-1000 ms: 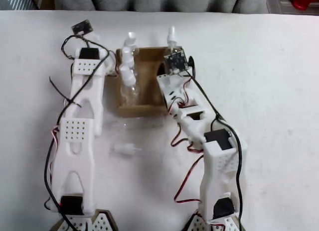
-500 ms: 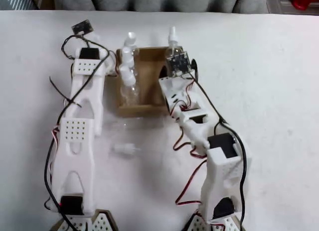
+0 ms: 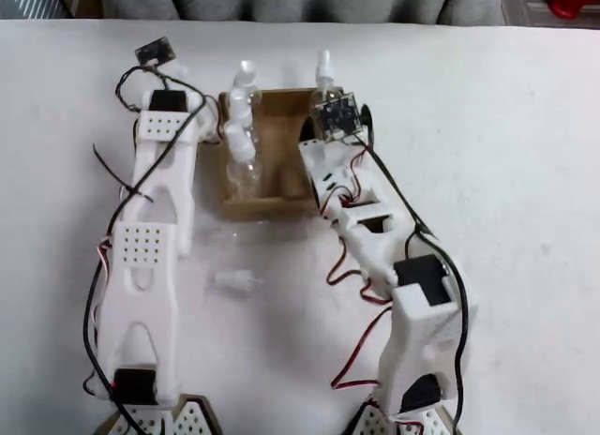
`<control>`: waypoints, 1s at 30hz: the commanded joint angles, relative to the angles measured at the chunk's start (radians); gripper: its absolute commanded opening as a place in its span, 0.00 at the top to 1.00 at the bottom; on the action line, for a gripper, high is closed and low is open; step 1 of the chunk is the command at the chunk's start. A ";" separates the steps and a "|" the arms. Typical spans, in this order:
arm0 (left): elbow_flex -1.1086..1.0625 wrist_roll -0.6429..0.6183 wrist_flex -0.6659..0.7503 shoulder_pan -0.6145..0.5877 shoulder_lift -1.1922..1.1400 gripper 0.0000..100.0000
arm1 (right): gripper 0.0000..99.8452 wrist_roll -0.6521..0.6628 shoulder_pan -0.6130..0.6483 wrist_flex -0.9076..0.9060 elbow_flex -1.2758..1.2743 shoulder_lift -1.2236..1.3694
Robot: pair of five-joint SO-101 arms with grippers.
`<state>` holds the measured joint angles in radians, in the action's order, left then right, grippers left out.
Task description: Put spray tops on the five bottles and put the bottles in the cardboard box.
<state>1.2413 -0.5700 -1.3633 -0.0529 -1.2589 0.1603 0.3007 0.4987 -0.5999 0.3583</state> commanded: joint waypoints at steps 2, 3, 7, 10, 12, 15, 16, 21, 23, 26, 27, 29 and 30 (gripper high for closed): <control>0.025 -0.005 0.017 0.065 -0.001 0.98 | 0.68 -0.006 -0.002 -0.001 -0.049 -0.133; 0.025 -0.005 0.017 0.065 -0.001 0.98 | 0.68 -0.006 -0.002 -0.001 -0.063 -0.153; 0.025 -0.005 0.017 0.065 -0.001 0.98 | 0.68 -0.006 -0.002 -0.001 -0.123 -0.231; 0.025 -0.005 0.018 0.065 -0.001 0.98 | 0.68 0.000 -0.002 -0.005 -0.166 -0.294; 0.025 -0.005 0.018 0.065 -0.001 0.98 | 0.68 0.002 -0.002 -0.005 -0.195 -0.337; 0.025 -0.005 0.018 0.065 -0.001 0.98 | 0.75 0.002 -0.004 -0.007 -0.232 -0.397; 0.023 -0.005 0.018 0.065 -0.001 0.98 | 0.80 0.002 -0.005 -0.007 -0.241 -0.417; 0.023 -0.005 0.018 0.065 -0.001 0.98 | 0.96 -0.005 -0.012 -0.008 -0.256 -0.484; 0.023 -0.005 0.018 0.065 -0.001 0.98 | 0.94 -0.005 -0.010 -0.047 -0.272 -0.496; 0.023 -0.005 0.021 0.065 -0.001 0.98 | 0.99 0.000 -0.004 -0.160 -0.267 -0.521; 0.021 -0.005 0.028 0.065 -0.001 0.98 | 0.98 0.002 -0.004 -0.203 -0.262 -0.536; 0.020 -0.005 0.031 0.065 -0.002 0.98 | 0.98 0.002 -0.004 -0.325 -0.241 -0.575; 0.020 -0.005 0.031 0.065 -0.002 0.98 | 0.99 0.002 -0.004 -0.400 -0.227 -0.599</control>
<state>1.2413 -0.5700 -1.3587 -0.0529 -1.2589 0.1603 0.3007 0.2608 -0.8823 -0.1527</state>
